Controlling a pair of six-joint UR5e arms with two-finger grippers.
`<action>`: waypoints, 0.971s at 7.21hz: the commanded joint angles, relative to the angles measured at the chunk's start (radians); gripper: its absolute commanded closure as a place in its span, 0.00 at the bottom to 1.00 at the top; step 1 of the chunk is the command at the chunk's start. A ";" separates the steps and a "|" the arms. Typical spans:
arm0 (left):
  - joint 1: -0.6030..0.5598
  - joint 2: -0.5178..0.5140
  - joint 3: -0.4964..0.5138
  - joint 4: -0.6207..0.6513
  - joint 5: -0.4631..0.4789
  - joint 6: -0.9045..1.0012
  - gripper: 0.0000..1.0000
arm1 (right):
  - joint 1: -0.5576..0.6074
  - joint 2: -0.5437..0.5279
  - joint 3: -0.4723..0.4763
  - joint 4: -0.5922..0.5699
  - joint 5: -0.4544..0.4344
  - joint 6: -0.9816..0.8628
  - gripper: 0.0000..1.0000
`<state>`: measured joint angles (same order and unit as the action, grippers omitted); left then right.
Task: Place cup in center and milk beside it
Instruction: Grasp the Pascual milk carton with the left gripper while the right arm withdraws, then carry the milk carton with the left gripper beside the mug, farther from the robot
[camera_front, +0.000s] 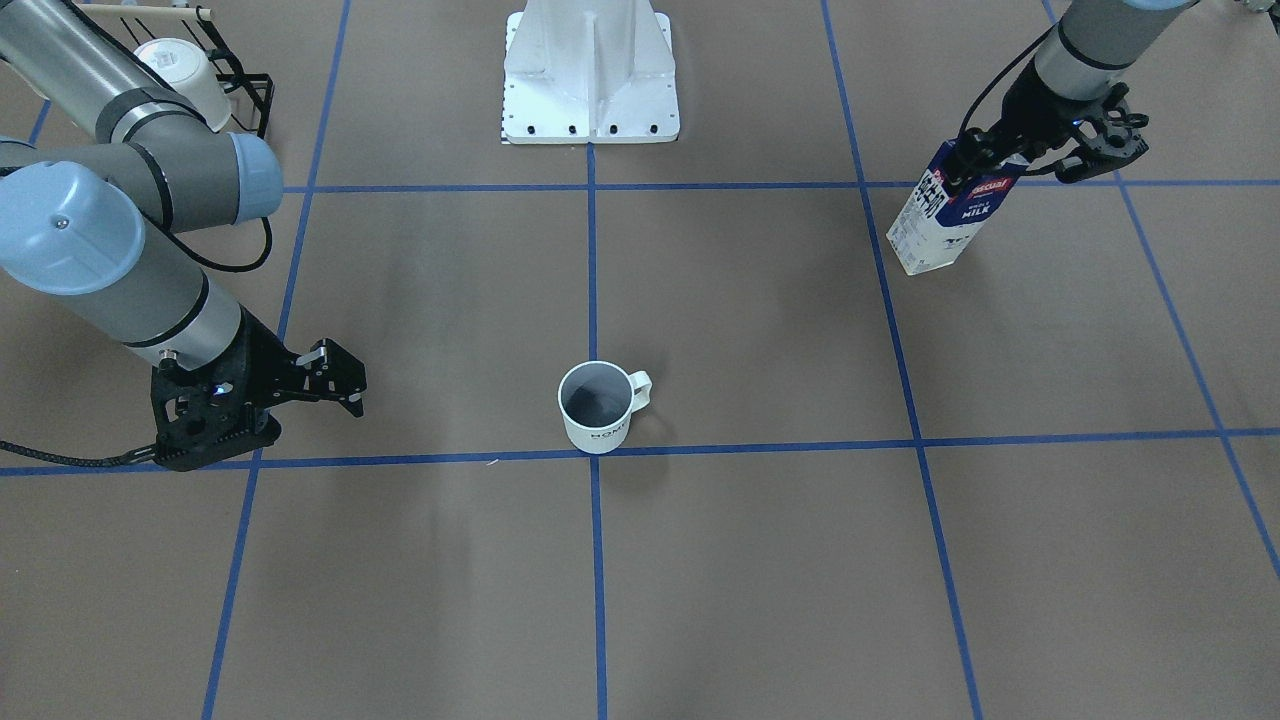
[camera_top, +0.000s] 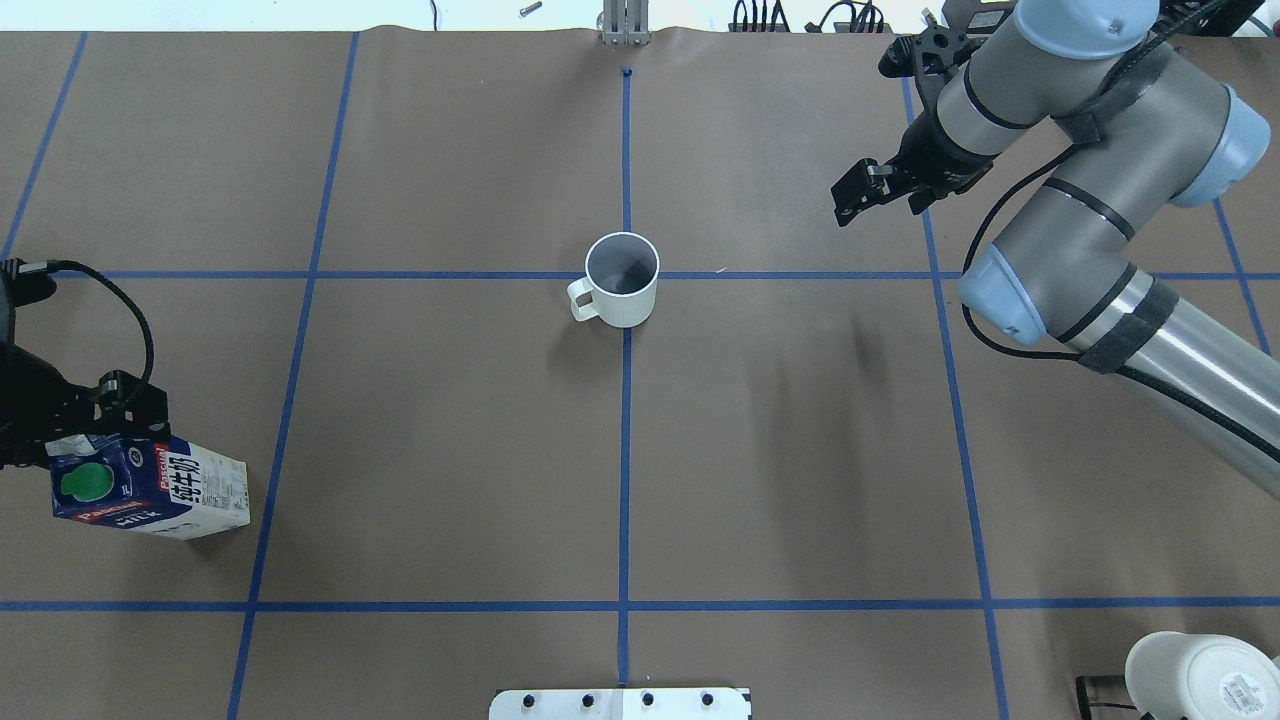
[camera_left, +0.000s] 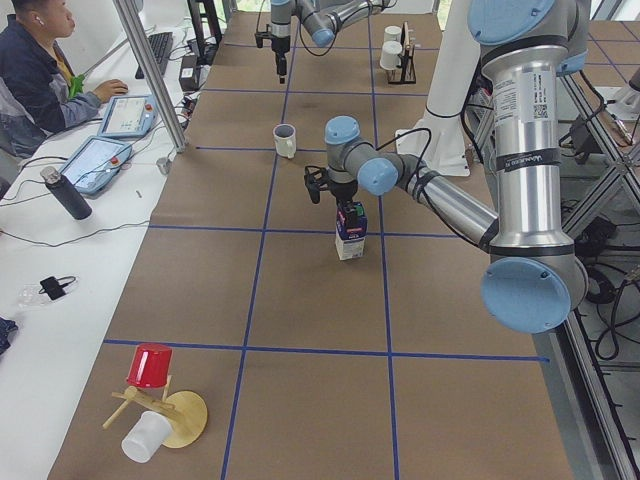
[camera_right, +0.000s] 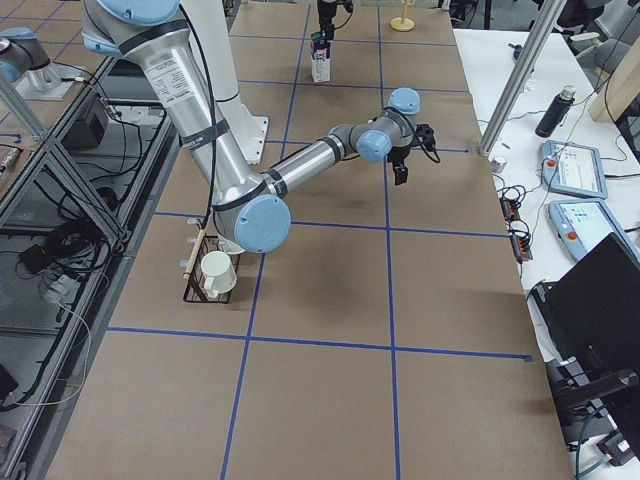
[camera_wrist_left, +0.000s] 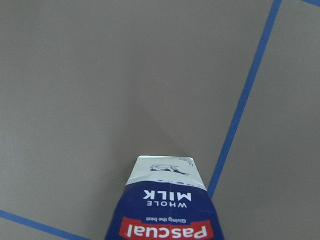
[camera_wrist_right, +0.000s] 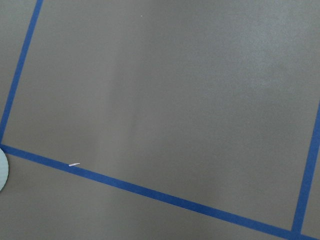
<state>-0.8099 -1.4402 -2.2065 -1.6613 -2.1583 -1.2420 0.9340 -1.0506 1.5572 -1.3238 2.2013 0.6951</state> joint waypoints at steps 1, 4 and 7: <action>0.000 0.001 0.004 -0.005 0.000 -0.002 0.34 | -0.001 0.000 0.000 0.000 0.000 0.003 0.00; -0.005 -0.012 -0.005 -0.003 -0.002 -0.001 0.67 | 0.015 -0.002 0.010 0.000 0.001 0.001 0.00; -0.083 -0.209 0.046 0.011 0.000 0.003 0.67 | 0.104 -0.194 0.187 -0.002 0.018 -0.003 0.00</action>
<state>-0.8588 -1.5572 -2.1975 -1.6549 -2.1636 -1.2408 1.0009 -1.1349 1.6460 -1.3248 2.2138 0.6931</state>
